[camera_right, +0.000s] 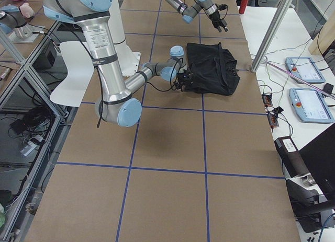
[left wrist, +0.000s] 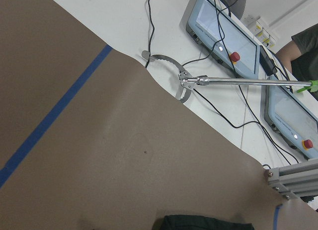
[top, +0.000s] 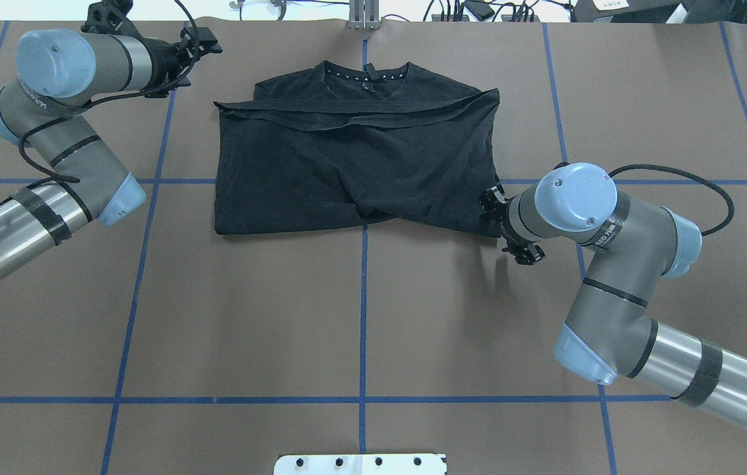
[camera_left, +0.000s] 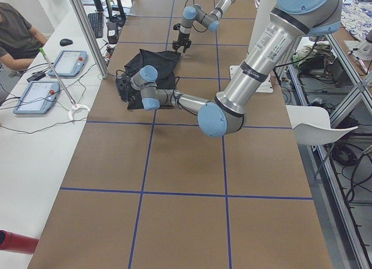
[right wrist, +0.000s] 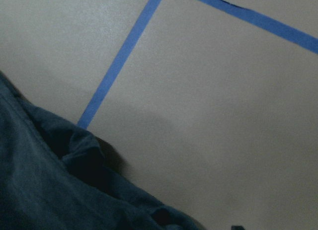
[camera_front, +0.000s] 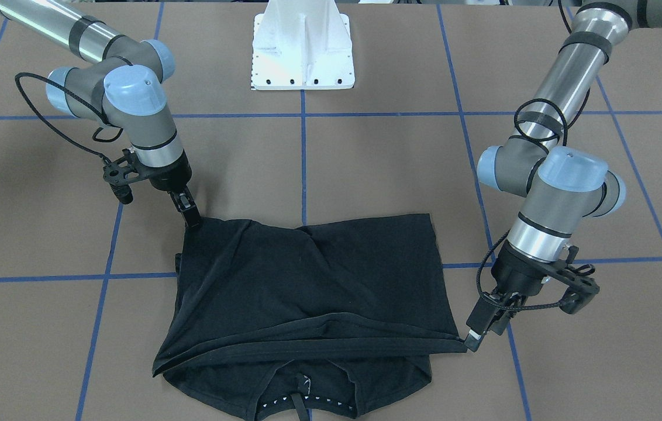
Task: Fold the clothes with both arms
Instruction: 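Lay the hem near the collar and release with both grippers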
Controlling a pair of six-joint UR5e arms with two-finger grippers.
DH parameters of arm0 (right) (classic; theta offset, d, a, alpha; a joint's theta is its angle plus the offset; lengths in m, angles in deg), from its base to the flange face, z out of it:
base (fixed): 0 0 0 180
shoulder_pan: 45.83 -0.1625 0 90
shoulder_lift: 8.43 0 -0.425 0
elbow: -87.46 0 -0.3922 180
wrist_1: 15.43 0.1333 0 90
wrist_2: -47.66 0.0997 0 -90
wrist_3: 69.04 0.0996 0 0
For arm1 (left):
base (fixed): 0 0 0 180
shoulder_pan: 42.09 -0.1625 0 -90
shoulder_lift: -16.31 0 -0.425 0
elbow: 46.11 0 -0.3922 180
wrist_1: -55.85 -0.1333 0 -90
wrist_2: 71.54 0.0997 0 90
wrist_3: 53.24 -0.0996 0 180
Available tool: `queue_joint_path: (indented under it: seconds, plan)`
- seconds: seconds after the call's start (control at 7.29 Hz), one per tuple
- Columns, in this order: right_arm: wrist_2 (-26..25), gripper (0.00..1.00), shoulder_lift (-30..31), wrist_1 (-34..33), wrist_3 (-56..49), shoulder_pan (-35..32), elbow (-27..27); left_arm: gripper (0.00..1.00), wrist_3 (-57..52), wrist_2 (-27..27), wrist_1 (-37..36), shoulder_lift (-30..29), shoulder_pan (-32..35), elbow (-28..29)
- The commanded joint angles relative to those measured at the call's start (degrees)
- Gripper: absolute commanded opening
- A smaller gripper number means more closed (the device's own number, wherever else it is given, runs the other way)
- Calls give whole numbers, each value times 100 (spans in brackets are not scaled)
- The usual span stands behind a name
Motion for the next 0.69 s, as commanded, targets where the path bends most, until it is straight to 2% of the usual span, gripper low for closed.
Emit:
queue_joint_path:
  seconds: [0.0, 0.14, 0.55]
  plan:
    - [7, 22, -15, 0, 23, 22, 16, 99, -3, 0, 0, 2, 0, -2]
    - [16, 0, -16, 0, 5, 14, 7, 99, -3, 0, 9, 80, 0, -19]
    - [104, 0, -7, 0, -56, -4, -176, 99, -3, -9, 26, 116, 0, -28]
